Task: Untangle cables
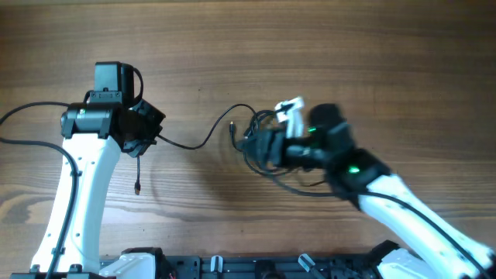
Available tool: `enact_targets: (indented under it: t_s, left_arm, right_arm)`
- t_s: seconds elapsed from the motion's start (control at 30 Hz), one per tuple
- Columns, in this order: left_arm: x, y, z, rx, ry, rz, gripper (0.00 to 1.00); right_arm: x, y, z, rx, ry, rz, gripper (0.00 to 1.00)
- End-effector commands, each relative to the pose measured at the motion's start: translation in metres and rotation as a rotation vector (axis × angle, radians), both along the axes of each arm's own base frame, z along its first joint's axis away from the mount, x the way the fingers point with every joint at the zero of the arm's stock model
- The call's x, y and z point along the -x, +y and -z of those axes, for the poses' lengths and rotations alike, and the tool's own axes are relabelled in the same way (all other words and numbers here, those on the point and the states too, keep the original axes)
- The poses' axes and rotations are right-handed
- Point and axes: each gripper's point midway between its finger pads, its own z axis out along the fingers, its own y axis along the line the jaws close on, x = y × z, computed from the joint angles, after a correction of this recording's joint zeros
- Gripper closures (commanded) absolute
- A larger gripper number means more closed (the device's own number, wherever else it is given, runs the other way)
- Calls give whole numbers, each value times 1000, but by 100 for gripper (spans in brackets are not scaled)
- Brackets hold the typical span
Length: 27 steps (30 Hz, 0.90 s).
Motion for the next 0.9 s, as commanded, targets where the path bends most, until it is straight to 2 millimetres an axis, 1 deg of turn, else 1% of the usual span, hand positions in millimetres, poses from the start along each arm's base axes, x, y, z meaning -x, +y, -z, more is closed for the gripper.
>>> enact_targets:
  t_s: [0.0, 0.03, 0.07, 0.1, 0.13, 0.2, 0.23, 0.3, 0.4, 0.43, 0.5, 0.57, 0.6, 0.63, 0.67, 0.8, 0.83, 0.87]
  left_arm:
    - [0, -1, 1, 13, 6, -12, 96]
    - [0, -1, 1, 13, 6, -12, 96]
    - [0, -1, 1, 13, 8, -12, 96]
    - [2, -1, 2, 13, 14, -12, 96]
    - [3, -1, 2, 15, 21, -11, 96]
    - [7, -6, 3, 42, 34, -1, 96]
    - [8, -12, 3, 74, 41, 13, 96]
    - [11, -28, 1, 159, 48, 51, 96]
    - [20, -44, -1, 252, 83, 75, 96]
    - [22, -46, -2, 268, 89, 79, 96]
    - [23, -53, -4, 306, 90, 90, 96]
    - [25, -61, -7, 357, 95, 103, 96]
    - [25, -62, -8, 363, 96, 105, 96]
    - [25, -62, -8, 363, 95, 105, 96]
    - [25, -62, -8, 363, 96, 105, 96]
    - [25, -62, -7, 360, 95, 104, 96]
    - [25, -61, -7, 356, 95, 103, 96]
    - [25, -60, -7, 349, 95, 101, 96]
  right_arm:
    - [-4, 33, 34, 51, -43, -22, 21]
    - [1, 49, 42, 76, -190, -137, 21]
    - [4, 57, 51, 105, -290, -208, 14]
    - [6, 63, 55, 129, -382, -260, 11]
    - [4, 65, 57, 168, -477, -285, 9]
    - [1, 69, 52, 244, -683, -334, 8]
    - [0, 72, 48, 267, -764, -354, 7]
    - [-6, 78, 40, 371, -1000, -390, 5]
    - [-4, 85, 32, 419, -1190, -461, 5]
    - [-5, 86, 30, 424, -1220, -469, 5]
    - [-5, 87, 27, 429, -1257, -477, 14]
    - [-5, 88, 26, 424, -1257, -474, 20]
    - [-5, 88, 26, 423, -1259, -472, 25]
    - [-7, 88, 24, 428, -1264, -462, 36]
    - [-10, 87, 22, 430, -1268, -443, 57]
    - [-13, 89, 14, 409, -1273, -404, 79]
    - [-13, 90, 13, 405, -1270, -399, 83]
    - [-13, 90, 11, 397, -1264, -388, 91]
